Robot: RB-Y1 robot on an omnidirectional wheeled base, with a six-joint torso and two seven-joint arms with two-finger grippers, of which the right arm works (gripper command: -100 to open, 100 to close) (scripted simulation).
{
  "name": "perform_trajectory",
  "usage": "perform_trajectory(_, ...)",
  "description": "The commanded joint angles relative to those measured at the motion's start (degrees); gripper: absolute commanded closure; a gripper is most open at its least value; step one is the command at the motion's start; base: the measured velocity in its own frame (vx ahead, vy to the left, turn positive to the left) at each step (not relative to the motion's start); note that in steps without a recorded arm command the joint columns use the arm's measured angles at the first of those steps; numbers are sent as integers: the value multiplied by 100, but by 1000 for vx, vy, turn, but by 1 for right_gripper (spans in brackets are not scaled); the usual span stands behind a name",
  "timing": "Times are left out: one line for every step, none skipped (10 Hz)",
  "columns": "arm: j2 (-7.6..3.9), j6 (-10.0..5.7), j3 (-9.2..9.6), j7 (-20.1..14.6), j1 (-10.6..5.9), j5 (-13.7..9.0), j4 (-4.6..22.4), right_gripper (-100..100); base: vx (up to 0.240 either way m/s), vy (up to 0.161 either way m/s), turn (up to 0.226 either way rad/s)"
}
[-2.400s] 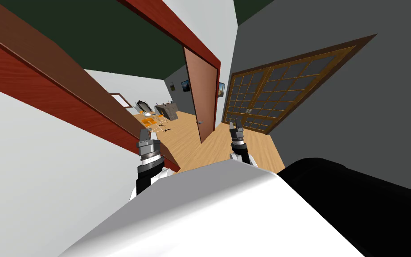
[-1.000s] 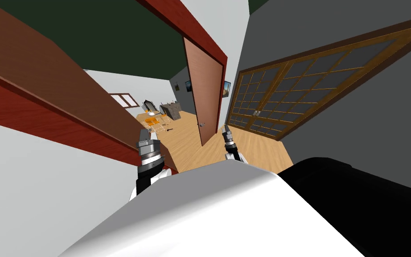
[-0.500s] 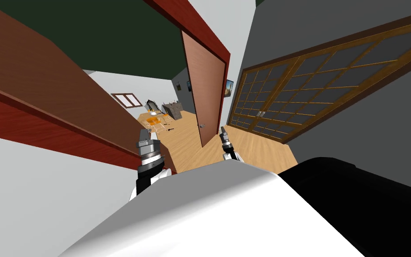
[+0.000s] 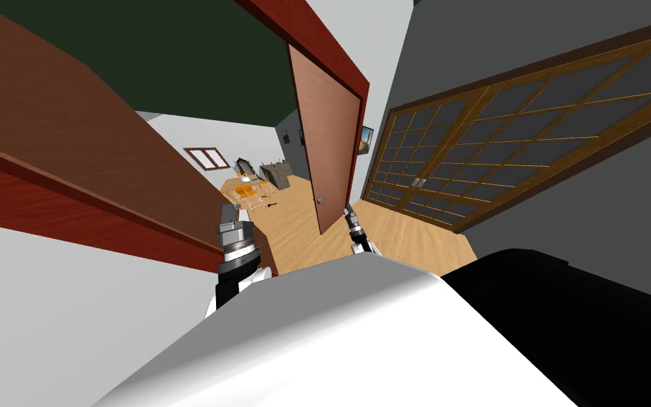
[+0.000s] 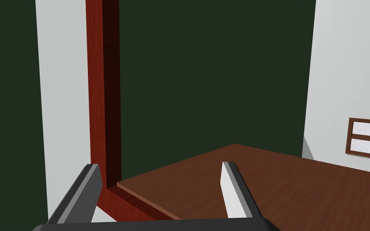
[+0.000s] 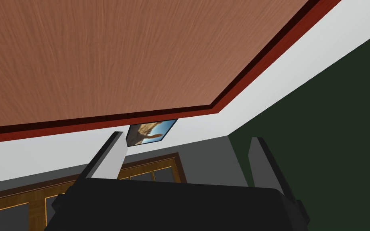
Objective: Push the door open
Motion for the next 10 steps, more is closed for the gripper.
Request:
perform_trajectory(-8,-11,56,0,-165,-15,286,-100,101,-108,93)
perform_trajectory(-8,-11,56,0,-165,-15,336,-100,51,-64,33)
perform_trajectory(-16,-31,90,-7,-245,-27,525,-100,42,-42,31)
perform_trajectory(-22,-52,125,-13,-326,-38,690,-100,68,-51,83)
perform_trajectory(-24,-73,160,-20,-408,-49,866,-100,88,-68,72)
perform_trajectory(-24,-73,160,-20,-408,-49,921,-100,56,-54,29)
perform_trajectory(-26,-95,196,-26,-490,-61,1119,-100,45,-45,54)
perform_trajectory(-28,-116,231,-33,-573,-72,1316,-100,78,-62,73)
perform_trajectory(-29,-137,266,-40,-655,-84,1514,-100,85,-76,83)
perform_trajectory(-24,-158,302,-46,-737,-95,1712,-100,79,-85,73)
